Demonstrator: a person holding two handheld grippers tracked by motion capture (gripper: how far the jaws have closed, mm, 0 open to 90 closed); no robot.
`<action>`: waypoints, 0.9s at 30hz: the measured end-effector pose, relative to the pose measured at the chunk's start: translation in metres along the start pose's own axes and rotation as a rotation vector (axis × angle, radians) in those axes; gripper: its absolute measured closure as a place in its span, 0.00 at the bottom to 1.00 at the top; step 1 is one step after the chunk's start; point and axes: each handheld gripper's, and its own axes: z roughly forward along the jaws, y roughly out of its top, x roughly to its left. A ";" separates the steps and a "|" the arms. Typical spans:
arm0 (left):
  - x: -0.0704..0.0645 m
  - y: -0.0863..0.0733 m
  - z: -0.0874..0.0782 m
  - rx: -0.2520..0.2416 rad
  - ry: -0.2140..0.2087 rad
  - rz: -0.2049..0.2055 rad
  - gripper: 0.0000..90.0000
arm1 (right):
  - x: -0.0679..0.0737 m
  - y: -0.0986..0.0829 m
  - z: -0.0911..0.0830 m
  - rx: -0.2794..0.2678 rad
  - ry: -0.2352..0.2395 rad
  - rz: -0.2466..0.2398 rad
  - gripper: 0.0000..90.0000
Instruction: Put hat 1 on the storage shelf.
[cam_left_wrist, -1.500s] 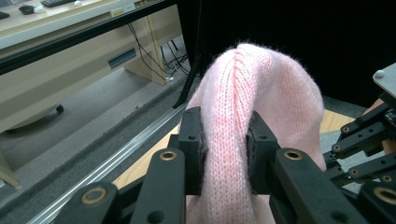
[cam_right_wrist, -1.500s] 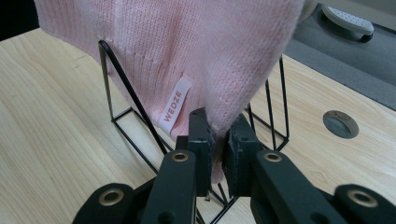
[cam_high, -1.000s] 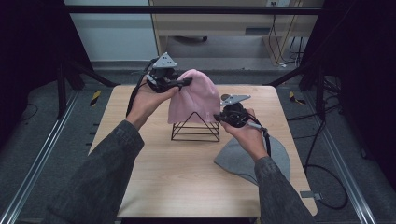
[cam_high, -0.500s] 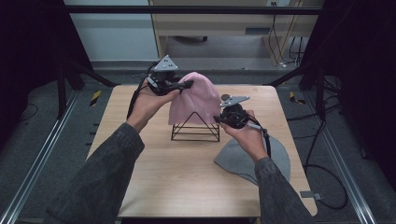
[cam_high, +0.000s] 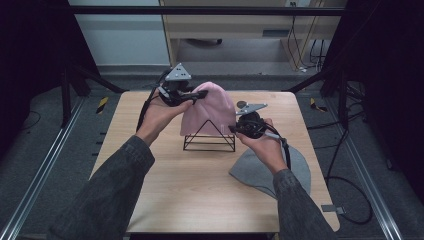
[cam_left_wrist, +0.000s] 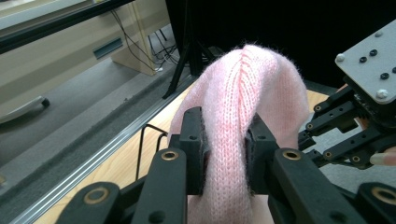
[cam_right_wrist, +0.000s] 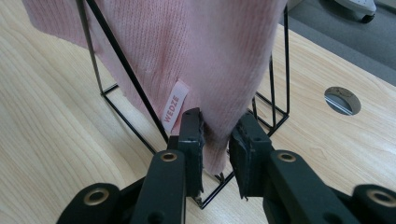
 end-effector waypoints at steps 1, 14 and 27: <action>-0.001 0.000 0.000 0.003 -0.002 0.003 0.82 | 0.000 0.000 -0.001 -0.004 -0.002 0.000 0.81; -0.010 0.001 -0.004 0.037 0.003 0.027 0.82 | 0.018 -0.025 -0.041 -0.083 -0.083 0.018 0.46; -0.019 -0.012 0.001 0.071 0.004 0.009 0.81 | 0.038 -0.102 -0.044 -0.054 -0.151 0.097 0.38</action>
